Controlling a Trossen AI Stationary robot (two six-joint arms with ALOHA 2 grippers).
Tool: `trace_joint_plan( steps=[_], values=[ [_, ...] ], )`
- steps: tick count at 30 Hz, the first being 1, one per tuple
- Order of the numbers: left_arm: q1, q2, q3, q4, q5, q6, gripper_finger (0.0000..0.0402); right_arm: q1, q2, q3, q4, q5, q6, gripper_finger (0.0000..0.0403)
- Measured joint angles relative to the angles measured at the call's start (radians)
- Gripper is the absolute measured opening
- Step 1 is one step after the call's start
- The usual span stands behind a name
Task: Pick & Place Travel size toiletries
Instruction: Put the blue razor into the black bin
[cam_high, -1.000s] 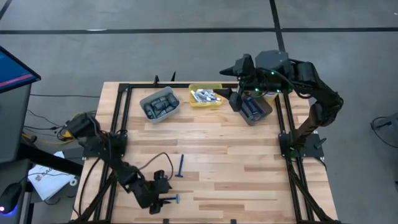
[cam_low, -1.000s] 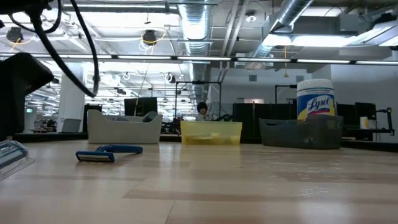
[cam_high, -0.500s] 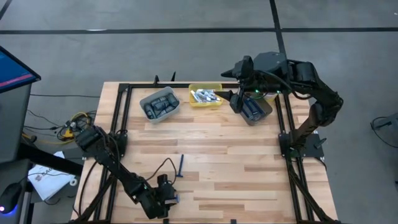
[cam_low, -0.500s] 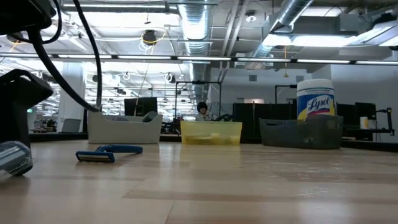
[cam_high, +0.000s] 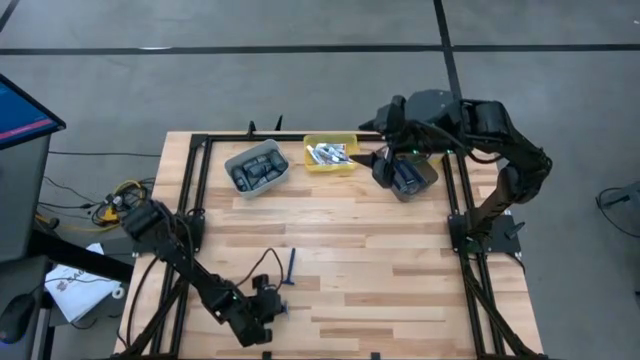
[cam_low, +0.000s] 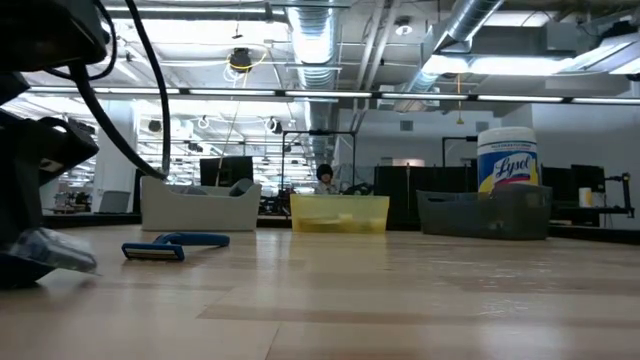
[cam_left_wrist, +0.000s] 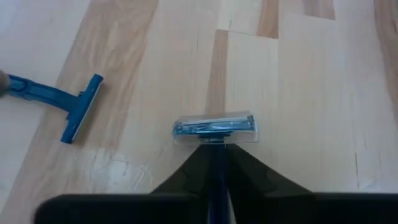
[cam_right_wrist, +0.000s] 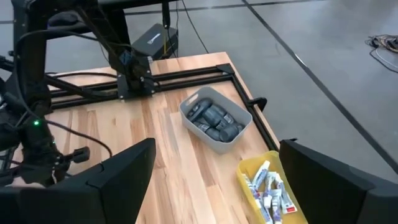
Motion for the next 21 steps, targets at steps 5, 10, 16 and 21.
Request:
trace_joint_plan(
  steps=[5,10,16,21],
  values=[
    [0.037,-0.044,-0.002,0.007,0.044,0.002,0.0014,0.018,0.0,0.0,-0.002,0.0,-0.002,0.0335],
    [0.09,-0.119,-0.008,-0.014,0.029,0.032,0.002,0.034,0.0,0.0,-0.012,-0.002,-0.008,0.0335],
    [0.137,-0.246,-0.006,-0.013,0.02,0.074,0.0007,0.054,0.0,0.0,-0.082,-0.001,-0.008,0.0335],
    [0.19,-0.384,-0.004,-0.017,-0.034,0.195,0.0,0.057,0.0,0.0,-0.146,0.0,0.02,0.0335]
  ],
)
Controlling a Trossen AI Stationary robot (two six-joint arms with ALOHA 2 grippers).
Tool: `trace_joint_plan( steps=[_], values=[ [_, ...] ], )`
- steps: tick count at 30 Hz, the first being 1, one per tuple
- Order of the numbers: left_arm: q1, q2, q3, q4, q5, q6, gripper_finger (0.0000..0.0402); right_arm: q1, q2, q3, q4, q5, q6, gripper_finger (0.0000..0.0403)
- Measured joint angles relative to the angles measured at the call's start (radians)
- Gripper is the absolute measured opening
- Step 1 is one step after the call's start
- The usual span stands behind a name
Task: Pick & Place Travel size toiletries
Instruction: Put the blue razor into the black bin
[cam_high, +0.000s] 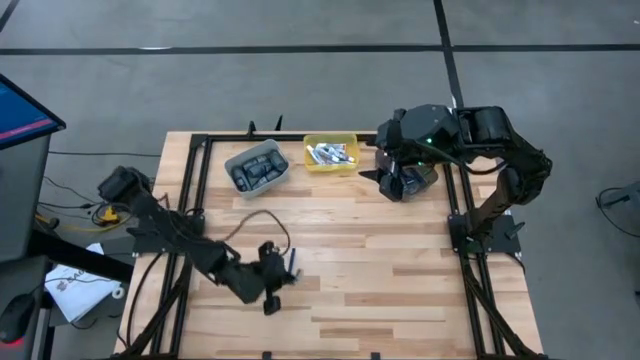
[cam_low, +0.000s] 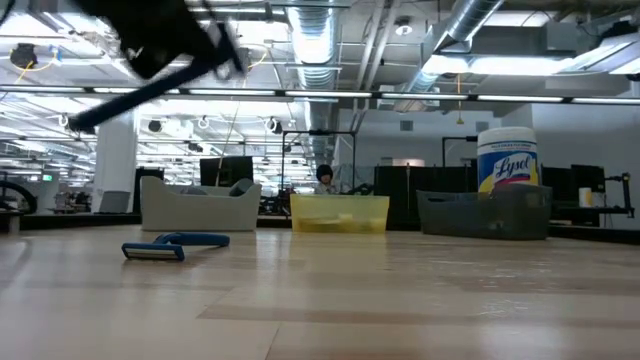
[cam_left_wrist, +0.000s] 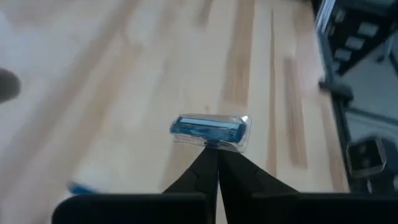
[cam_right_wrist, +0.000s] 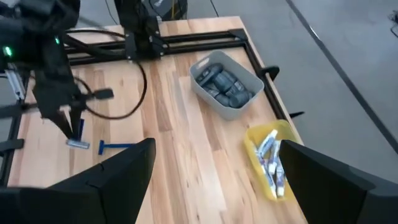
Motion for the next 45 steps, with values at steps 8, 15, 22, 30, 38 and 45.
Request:
trace_joint_plan(
  steps=[8,15,22,30,38,45],
  values=[
    [0.1,-0.17,0.001,-0.004,-0.025,0.292,0.0,0.039,0.0,0.0,-0.016,0.001,0.007,0.0335],
    [0.281,-0.36,0.001,0.045,-0.05,0.491,0.0001,0.034,-0.003,-0.136,0.134,0.002,0.006,0.0322],
    [0.39,-0.545,0.003,0.255,-0.049,0.646,0.0001,0.039,-0.023,-0.357,0.421,-0.007,-0.033,0.031],
    [0.396,-0.605,0.003,0.495,0.025,0.735,0.0001,0.013,-0.023,-0.469,0.844,-0.121,-0.049,0.0311],
    [0.422,-0.499,0.002,0.734,0.112,0.79,0.0001,-0.021,0.006,-0.467,0.975,-0.18,-0.041,0.0311],
    [0.478,-0.401,0.002,0.905,0.197,0.793,0.0001,-0.023,0.023,-0.469,0.965,-0.194,-0.028,0.0311]
  ],
)
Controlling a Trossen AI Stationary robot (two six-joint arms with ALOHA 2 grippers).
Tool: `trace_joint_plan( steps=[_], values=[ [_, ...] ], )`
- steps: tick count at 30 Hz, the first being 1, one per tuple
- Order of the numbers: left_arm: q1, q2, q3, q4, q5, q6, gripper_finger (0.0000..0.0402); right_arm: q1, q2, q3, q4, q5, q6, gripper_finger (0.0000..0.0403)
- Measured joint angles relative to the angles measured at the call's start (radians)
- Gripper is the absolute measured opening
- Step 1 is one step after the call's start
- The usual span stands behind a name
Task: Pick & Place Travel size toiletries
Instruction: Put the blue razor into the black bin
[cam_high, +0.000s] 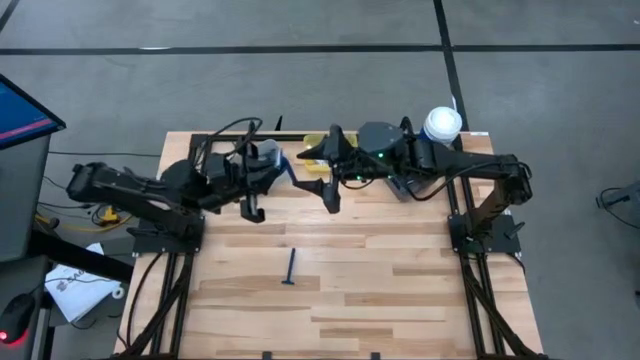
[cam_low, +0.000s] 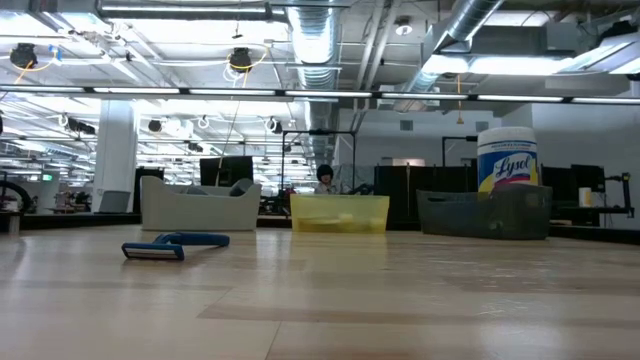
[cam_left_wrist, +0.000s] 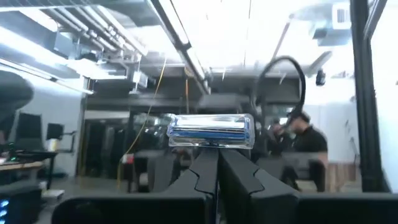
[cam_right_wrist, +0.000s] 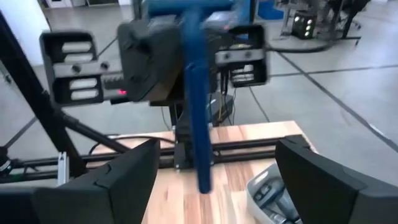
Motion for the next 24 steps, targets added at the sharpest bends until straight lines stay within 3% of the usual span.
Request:
trace_joint_plan(
  steps=[11,20,24],
  values=[
    [0.038,0.058,0.001,0.077,0.063,-0.051,0.0001,-0.005,0.002,-0.001,-0.007,-0.006,0.001,0.0301],
    [0.038,0.058,0.001,0.09,0.079,-0.052,0.0002,-0.014,0.002,-0.001,-0.001,-0.046,0.0,0.0248],
    [0.038,0.058,0.001,0.089,0.079,-0.052,0.0002,-0.025,0.002,-0.001,0.0,-0.074,0.001,0.0195]
  ],
)
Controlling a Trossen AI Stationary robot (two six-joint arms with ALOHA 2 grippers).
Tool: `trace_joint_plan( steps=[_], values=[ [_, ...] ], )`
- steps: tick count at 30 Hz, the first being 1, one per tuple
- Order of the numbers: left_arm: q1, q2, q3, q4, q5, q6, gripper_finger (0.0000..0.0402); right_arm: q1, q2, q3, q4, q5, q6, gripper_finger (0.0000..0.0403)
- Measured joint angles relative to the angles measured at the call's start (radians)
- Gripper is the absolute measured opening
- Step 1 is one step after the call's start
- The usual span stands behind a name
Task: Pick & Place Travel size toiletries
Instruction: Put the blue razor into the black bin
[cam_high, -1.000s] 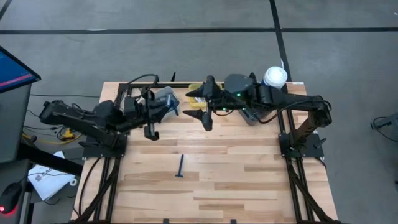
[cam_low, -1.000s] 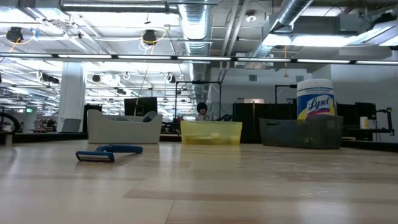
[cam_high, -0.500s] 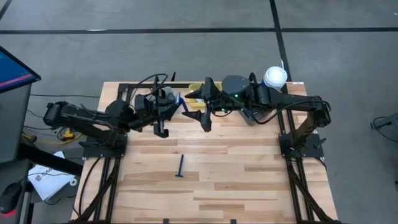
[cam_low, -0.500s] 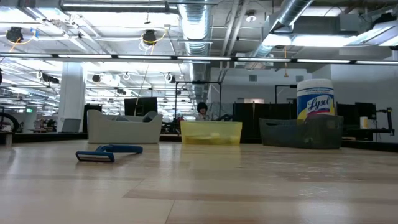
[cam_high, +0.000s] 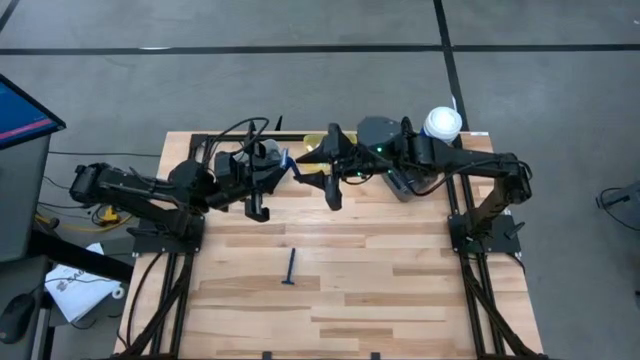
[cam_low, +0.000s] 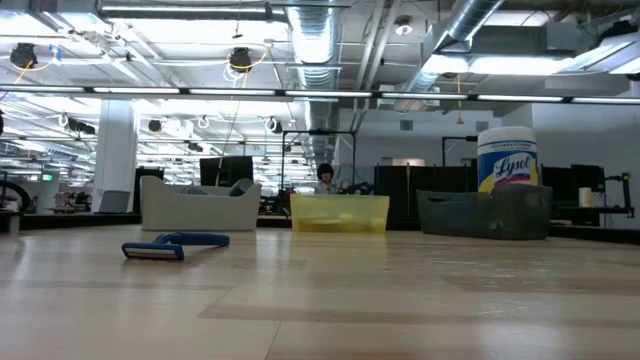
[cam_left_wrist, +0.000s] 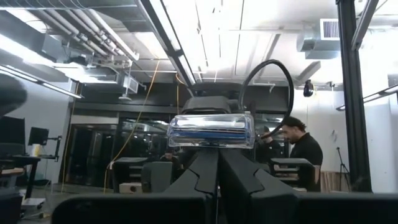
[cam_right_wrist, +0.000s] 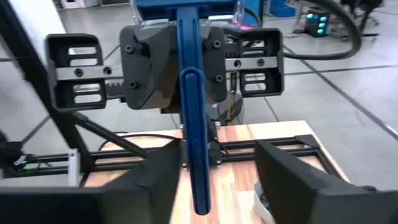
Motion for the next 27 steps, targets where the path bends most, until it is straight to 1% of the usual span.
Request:
trace_joint_plan(
  steps=[3,7,8,10,12,14,17,22,25,27],
  values=[
    [0.0,0.0,0.0,-0.001,0.0,0.0,0.0002,-0.01,0.0,0.0,0.0,-0.052,0.0,0.0133],
    [0.0,0.0,0.0,-0.008,-0.004,0.0,0.0002,-0.02,0.027,0.002,0.017,-0.125,-0.001,0.0037],
    [0.0,0.001,0.0,-0.013,-0.001,-0.001,0.0002,-0.022,0.03,0.001,0.014,-0.142,-0.001,0.0023],
    [0.0,0.0,0.0,-0.004,0.005,0.0,0.0002,-0.025,0.039,0.003,0.03,-0.183,0.007,0.0019],
    [0.0,-0.001,0.0,-0.011,0.002,0.0,0.0002,-0.028,0.046,0.003,0.037,-0.188,0.023,0.0028],
    [0.0,0.001,0.0,-0.015,0.007,0.0,0.0002,-0.025,0.045,0.003,0.033,-0.182,0.025,0.0027],
    [-0.002,-0.001,0.0,-0.013,-0.002,0.0,0.0002,-0.026,0.045,0.003,0.037,-0.138,0.025,0.0011],
    [-0.002,-0.011,0.002,-0.006,-0.073,0.0,0.0002,-0.069,0.005,-0.001,0.016,-0.103,0.044,0.0012],
    [-0.002,-0.015,0.002,-0.04,-0.112,0.005,0.0007,-0.1,-0.029,0.0,-0.022,-0.045,0.054,0.001],
    [-0.002,-0.029,0.0,-0.093,-0.133,0.004,0.002,-0.123,-0.058,0.0,-0.083,-0.011,0.053,0.001]
  ],
)
